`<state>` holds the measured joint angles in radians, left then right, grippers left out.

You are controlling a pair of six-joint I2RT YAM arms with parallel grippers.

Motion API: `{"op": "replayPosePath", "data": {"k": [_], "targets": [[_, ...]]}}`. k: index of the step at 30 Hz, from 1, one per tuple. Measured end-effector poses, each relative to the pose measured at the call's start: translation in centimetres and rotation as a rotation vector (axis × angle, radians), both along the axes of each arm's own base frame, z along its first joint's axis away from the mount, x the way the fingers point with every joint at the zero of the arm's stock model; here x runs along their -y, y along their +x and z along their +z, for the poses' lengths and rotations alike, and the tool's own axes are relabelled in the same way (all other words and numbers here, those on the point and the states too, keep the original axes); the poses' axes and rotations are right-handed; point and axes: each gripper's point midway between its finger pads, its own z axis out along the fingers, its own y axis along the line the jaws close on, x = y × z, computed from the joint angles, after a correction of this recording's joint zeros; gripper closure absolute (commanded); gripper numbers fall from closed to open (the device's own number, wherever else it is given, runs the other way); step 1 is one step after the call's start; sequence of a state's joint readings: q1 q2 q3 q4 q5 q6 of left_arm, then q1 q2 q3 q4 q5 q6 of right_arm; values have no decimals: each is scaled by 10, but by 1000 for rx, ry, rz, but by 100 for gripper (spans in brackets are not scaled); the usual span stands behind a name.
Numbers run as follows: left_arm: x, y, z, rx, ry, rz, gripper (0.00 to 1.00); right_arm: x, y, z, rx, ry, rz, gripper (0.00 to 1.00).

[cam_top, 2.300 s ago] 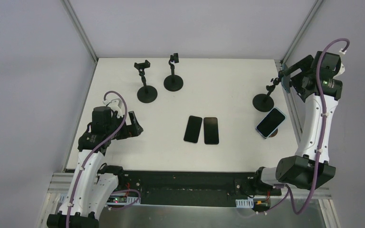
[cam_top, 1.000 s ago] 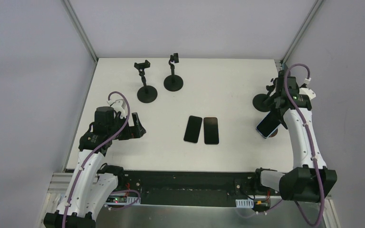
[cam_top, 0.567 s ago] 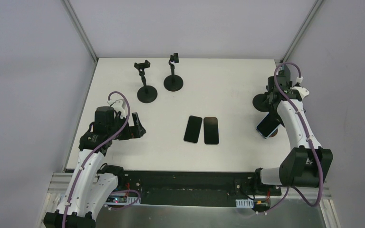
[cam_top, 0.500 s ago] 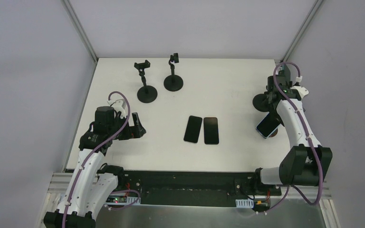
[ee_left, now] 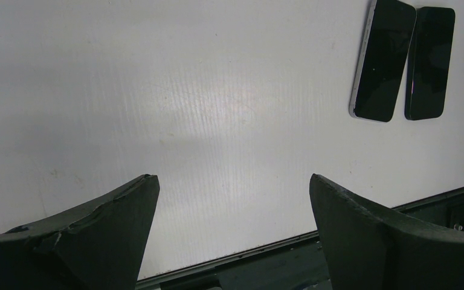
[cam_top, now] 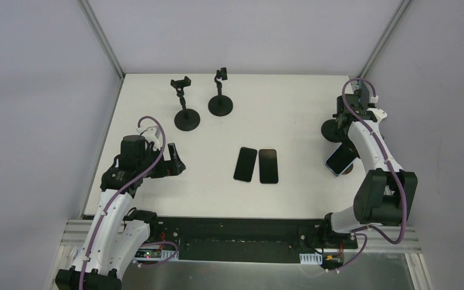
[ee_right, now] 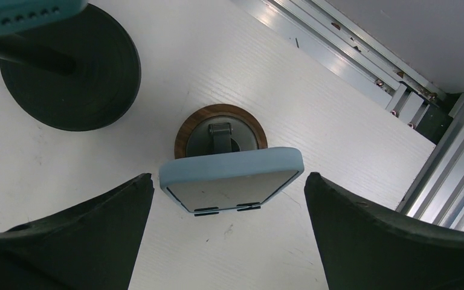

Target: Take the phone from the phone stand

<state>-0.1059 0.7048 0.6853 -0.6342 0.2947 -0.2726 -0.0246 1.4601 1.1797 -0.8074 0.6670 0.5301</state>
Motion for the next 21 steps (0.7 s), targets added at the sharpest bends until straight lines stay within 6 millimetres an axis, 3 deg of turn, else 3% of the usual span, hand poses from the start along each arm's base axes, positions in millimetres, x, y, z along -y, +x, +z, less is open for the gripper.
{"op": "replayPosePath", "data": {"k": [11, 21], "targets": [[0, 0, 0, -2, 0, 0, 1, 10, 4, -20, -64, -6, -11, 1], [0, 0, 0, -2, 0, 0, 1, 12, 9, -28, -82, -13, 6, 16]]}}
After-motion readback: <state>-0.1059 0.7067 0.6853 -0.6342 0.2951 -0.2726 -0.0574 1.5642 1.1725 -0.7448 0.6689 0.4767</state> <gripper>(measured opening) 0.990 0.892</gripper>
